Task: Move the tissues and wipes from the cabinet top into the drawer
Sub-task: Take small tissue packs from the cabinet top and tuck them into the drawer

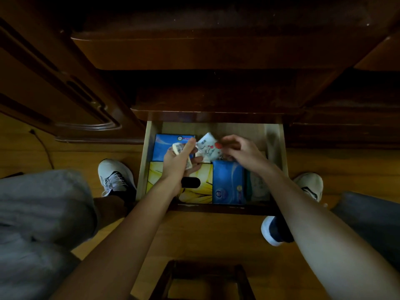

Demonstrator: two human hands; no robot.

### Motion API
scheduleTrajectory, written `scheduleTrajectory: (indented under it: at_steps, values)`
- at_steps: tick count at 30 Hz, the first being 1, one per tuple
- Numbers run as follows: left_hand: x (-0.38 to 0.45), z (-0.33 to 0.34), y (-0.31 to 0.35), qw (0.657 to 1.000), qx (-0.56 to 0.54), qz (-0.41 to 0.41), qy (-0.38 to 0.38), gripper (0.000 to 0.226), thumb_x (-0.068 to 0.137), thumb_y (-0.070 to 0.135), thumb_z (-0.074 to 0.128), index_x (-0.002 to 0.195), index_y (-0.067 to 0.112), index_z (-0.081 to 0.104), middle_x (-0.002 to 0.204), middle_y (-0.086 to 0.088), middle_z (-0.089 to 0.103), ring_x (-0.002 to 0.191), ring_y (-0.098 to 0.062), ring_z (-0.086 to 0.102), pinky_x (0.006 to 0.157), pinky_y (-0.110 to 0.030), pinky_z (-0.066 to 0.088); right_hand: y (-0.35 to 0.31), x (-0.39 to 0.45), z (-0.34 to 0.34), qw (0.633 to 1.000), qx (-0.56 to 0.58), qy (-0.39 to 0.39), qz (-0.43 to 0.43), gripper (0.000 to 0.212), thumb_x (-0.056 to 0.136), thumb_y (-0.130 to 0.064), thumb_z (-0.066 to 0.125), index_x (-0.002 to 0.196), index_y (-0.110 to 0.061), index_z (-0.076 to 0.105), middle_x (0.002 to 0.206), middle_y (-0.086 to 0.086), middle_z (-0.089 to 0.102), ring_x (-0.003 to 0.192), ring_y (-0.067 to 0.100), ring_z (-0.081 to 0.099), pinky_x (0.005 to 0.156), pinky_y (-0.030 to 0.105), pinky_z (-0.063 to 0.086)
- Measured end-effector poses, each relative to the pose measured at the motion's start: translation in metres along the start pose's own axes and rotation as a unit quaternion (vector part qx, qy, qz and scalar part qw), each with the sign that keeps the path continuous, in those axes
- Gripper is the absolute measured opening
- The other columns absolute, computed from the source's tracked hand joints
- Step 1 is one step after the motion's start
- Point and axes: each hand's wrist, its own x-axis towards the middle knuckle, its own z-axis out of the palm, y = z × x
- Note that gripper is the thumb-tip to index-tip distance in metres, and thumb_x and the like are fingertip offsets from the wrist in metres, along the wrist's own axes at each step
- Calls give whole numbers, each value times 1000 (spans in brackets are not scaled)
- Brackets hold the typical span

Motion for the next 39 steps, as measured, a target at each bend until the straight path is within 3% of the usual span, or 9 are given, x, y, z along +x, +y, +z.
scheduleTrajectory:
  at_steps: [4, 7, 11, 15, 18, 23, 28, 36, 39]
  values:
    - [3, -4, -3, 995, 69, 34, 63, 41, 76, 47, 84, 98, 25, 57, 81, 0, 71, 58, -4, 70, 51, -24, 57, 10, 10, -16, 986, -132, 104, 5, 25, 106, -26, 50, 129, -24, 59, 121, -4, 59, 103, 13, 64, 78, 28, 60]
    - [7, -12, -7, 992, 98, 14, 77, 40, 74, 50, 83, 94, 33, 53, 97, -2, 70, 86, -16, 71, 74, -34, 59, 21, 18, -16, 972, -205, 108, 46, 27, 108, -25, 45, 129, -20, 60, 125, 5, 61, 105, 16, 62, 78, 28, 58]
    - [7, -14, -10, 995, 72, 7, 70, 30, 83, 31, 80, 102, 24, 59, 100, -3, 73, 74, -11, 72, 57, -25, 55, 29, 26, 1, 969, -235, 75, 28, 25, 107, -24, 50, 127, -17, 64, 125, 5, 67, 109, 14, 62, 80, 24, 53]
    - [8, -15, -12, 997, 61, 15, 50, 25, 89, 21, 75, 110, 18, 62, 103, -3, 74, 77, -12, 75, 65, -28, 62, 33, 29, 13, 939, -328, 107, 9, 23, 101, -35, 61, 121, -27, 67, 117, -3, 72, 104, 13, 67, 73, 28, 52]
    - [8, -15, -14, 996, 80, 16, 33, 27, 91, 19, 73, 116, 18, 62, 101, 0, 73, 79, -11, 75, 66, -24, 62, 29, 34, 11, 937, -332, 103, 18, 26, 98, -37, 65, 123, -32, 68, 120, -5, 72, 98, 7, 63, 63, 21, 42]
    - [8, -6, -14, 989, 142, 40, -17, 25, 96, 10, 63, 117, 23, 67, 100, 3, 73, 83, -10, 72, 66, -20, 59, 8, 26, 9, 974, -210, 84, -26, 29, 96, -52, 61, 123, -43, 66, 116, -23, 65, 103, -6, 59, 85, 29, 51]
    - [9, 3, -9, 950, 263, 157, -53, 41, 95, 12, 67, 135, 18, 62, 108, 1, 73, 95, -8, 70, 75, -17, 57, -8, 23, 8, 991, -96, -96, 21, 45, 88, -52, 73, 129, -34, 67, 115, -18, 68, 99, -9, 63, 77, 16, 46]
    - [14, -12, -25, 863, 428, 266, 40, 30, 94, 21, 66, 124, 18, 66, 120, -1, 67, 114, -14, 60, 81, -19, 43, 27, 18, -17, 989, -104, 86, 58, 35, 94, -31, 72, 126, -27, 59, 115, 0, 67, 84, 11, 71, 55, 16, 51]
    - [15, -16, -33, 815, 496, 299, 9, 30, 94, 25, 64, 124, 22, 67, 126, -2, 63, 121, -18, 52, 84, -24, 41, 32, 18, -10, 968, -219, 103, 59, 33, 89, -44, 75, 114, -30, 60, 106, -6, 64, 89, 13, 66, 71, 30, 55]
